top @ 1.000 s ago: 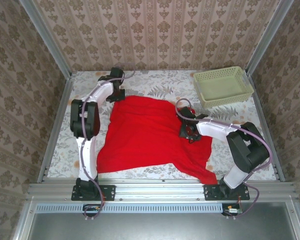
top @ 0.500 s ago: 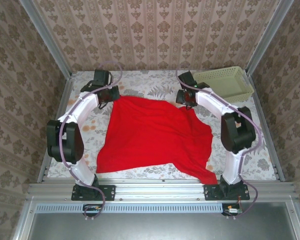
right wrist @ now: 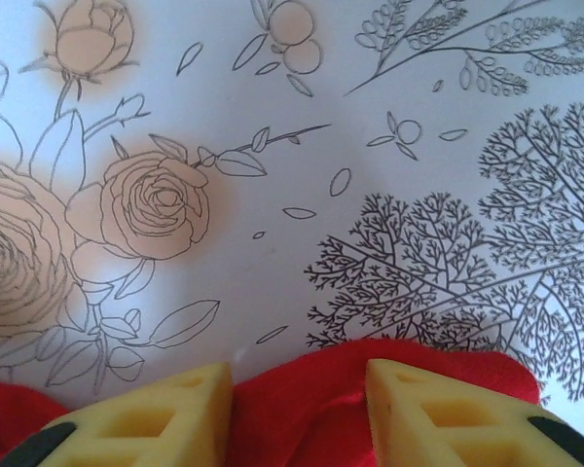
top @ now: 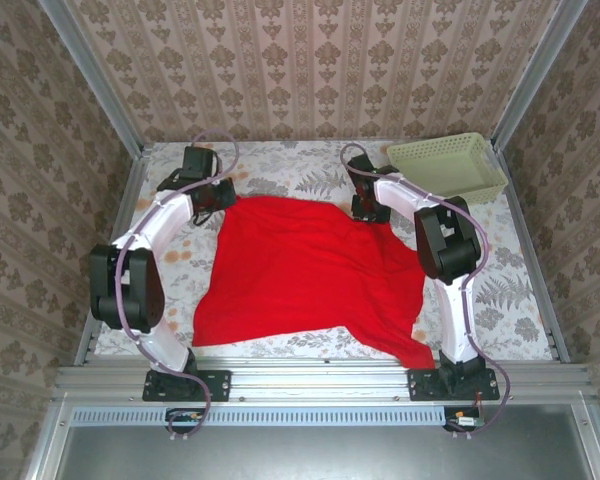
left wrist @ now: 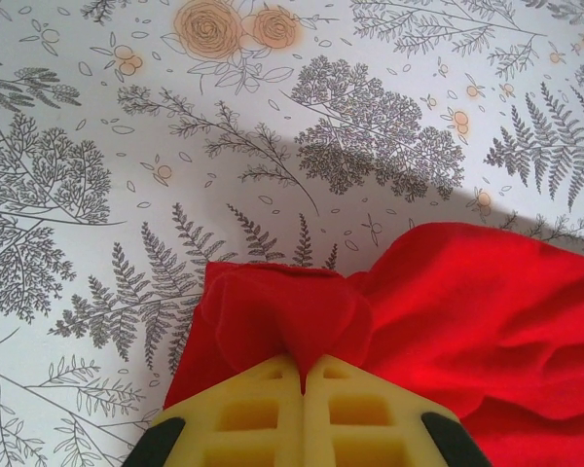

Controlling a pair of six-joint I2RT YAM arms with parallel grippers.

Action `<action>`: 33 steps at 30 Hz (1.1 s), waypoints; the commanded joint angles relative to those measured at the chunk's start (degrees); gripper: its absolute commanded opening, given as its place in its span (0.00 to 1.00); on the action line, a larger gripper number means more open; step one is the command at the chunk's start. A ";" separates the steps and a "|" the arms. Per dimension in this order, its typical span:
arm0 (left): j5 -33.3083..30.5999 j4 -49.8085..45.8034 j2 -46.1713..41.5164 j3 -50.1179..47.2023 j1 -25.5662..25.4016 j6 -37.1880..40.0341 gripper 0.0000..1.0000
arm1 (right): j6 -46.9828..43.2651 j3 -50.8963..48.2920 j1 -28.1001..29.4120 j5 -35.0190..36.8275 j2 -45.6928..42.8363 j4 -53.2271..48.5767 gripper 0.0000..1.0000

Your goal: Fold the inside-out t-shirt

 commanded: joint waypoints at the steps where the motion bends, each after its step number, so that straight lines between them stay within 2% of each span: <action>1: 0.91 1.41 -2.88 -1.36 0.73 -1.58 0.00 | 0.45 1.45 -0.44 1.78 2.33 -2.15 0.25; 4: 1.55 3.05 -5.06 -3.49 1.49 -2.70 0.00 | 0.28 2.66 -1.21 1.39 2.75 -2.39 0.02; 5: 2.19 3.86 -5.91 -4.46 2.02 -3.21 0.00 | 0.28 2.77 -1.36 1.70 2.46 -2.37 0.00; 12: 9.80 10.74 -13.41 -11.38 7.74 -8.28 0.00 | -1.20 -2.82 -2.16 5.93 -11.50 3.27 0.00; 20: 11.26 9.75 -20.08 -13.72 7.78 -9.01 0.00 | -1.90 -13.34 -2.09 6.56 -28.21 7.91 0.00; 23: 11.32 9.00 -25.54 -18.04 7.20 -9.46 0.00 | -1.32 -22.32 -1.57 6.46 -37.40 9.80 0.00; 27: 8.52 4.79 -35.59 -28.18 4.53 -10.06 0.00 | 2.81 -38.21 0.18 6.72 -52.34 6.67 0.00; 30: 6.12 -0.60 -42.42 -36.51 2.56 -12.14 0.04 | 8.92 -51.11 1.21 5.63 -62.62 2.71 0.00; 33: 4.11 -6.41 -46.12 -43.38 2.00 -16.32 0.15 | 14.78 -61.83 1.54 0.18 -69.96 1.02 0.00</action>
